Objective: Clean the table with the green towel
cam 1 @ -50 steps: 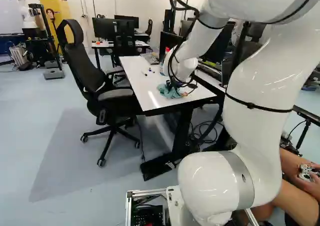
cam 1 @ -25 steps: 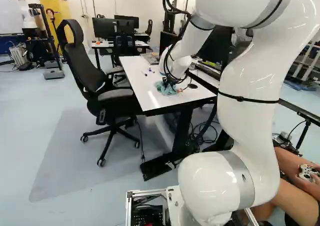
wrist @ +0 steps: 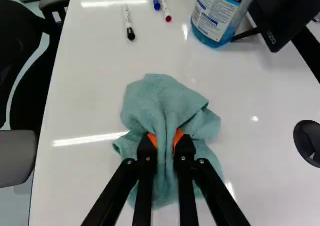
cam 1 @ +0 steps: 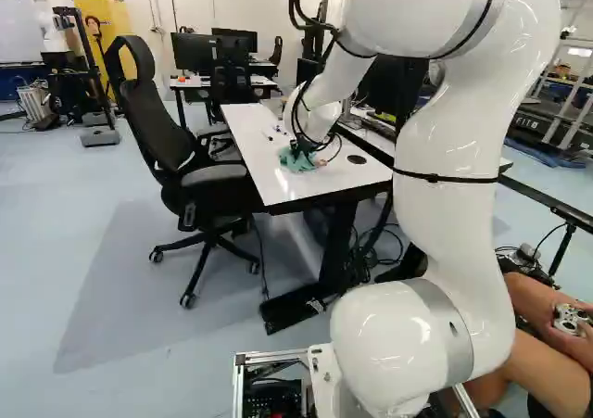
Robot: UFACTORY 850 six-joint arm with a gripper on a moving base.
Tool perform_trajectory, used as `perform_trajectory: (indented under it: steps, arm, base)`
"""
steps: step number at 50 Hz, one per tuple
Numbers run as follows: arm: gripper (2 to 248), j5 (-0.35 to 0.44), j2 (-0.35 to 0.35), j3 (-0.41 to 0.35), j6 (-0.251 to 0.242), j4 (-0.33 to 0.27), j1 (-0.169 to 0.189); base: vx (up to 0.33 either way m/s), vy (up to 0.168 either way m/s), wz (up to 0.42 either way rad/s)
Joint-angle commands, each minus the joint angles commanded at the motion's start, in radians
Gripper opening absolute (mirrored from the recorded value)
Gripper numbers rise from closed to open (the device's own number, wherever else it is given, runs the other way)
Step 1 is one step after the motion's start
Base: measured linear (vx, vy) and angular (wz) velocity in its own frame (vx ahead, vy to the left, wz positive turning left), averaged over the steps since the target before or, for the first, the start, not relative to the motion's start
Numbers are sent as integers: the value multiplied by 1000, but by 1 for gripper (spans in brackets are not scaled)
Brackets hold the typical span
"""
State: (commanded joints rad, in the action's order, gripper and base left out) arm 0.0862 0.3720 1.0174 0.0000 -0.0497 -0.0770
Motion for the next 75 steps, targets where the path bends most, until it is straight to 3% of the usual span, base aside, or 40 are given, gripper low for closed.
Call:
perform_trajectory:
  steps: [16, 35, 75]
  arm:
    - [50, 0, -5, -6, 0, 0, -47]
    - [50, 0, -61, -75, 0, 0, -89]
    - [50, 0, -236, -280, 0, 0, -114]
  base:
    - [0, 0, 0]
    - [0, 0, 0]
    - [0, 0, 0]
